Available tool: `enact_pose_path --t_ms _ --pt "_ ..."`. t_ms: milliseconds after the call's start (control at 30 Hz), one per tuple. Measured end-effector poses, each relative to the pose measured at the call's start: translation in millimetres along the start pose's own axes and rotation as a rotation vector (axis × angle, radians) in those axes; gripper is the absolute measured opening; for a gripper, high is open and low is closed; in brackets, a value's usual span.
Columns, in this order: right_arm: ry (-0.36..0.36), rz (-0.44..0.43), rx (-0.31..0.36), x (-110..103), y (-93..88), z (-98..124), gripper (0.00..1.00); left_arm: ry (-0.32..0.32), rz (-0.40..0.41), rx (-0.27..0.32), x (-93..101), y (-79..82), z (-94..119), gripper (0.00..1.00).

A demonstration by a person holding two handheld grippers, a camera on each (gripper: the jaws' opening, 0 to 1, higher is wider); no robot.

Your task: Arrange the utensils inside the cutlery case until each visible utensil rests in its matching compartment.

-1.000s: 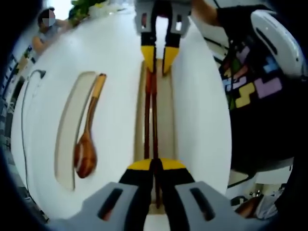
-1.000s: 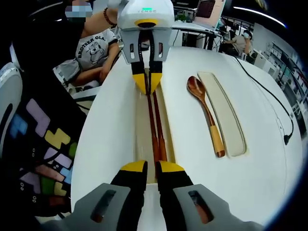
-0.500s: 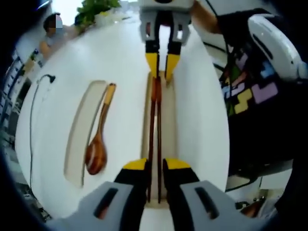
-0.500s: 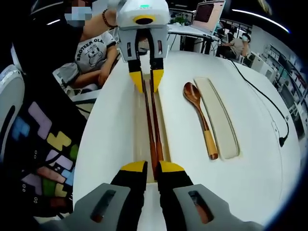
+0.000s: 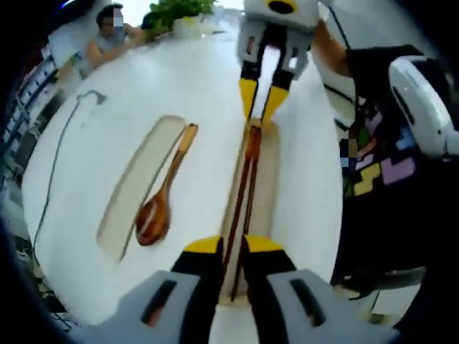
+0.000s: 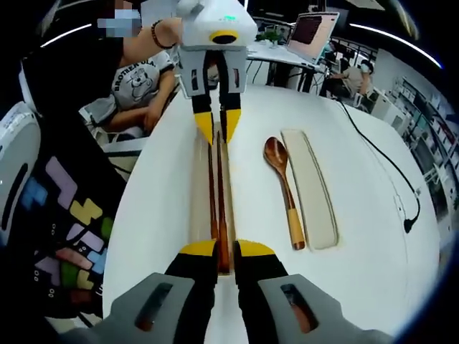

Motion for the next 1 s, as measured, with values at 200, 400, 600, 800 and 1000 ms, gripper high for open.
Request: enact_pose_path --t_ms 200,400,600,800,1000 --pt "-0.027 -0.023 0.034 13 9.2 4 0.07 0.051 0.123 0.023 -15.3 -6.6 3 0.11" --pt "-0.093 -0.032 0.041 21 12.1 -2 0.07 0.038 0.189 0.057 -23.9 -13.8 2 0.15" --pt "-0.098 -0.028 0.043 28 13.9 -12 0.07 0.066 0.319 0.093 -38.4 -25.1 0 0.18" --pt "-0.111 -0.028 0.002 56 20.4 -26 0.07 0.068 0.486 0.165 -51.5 -35.0 -1 0.2" --pt "-0.095 -0.05 -0.014 62 13.9 -38 0.07 0.071 0.612 0.236 -58.6 -44.9 -9 0.22"
Point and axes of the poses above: the point that each gripper's makers call its tool centre point, and the gripper's own axes: z roughly backward along the fingers, x roughly to its right, y roughly out of its top, the point moved 8 cm from there along z, roughly backward along the fingers, and after that the axes turned 15 degrees about -z, right-handed, at the moved point
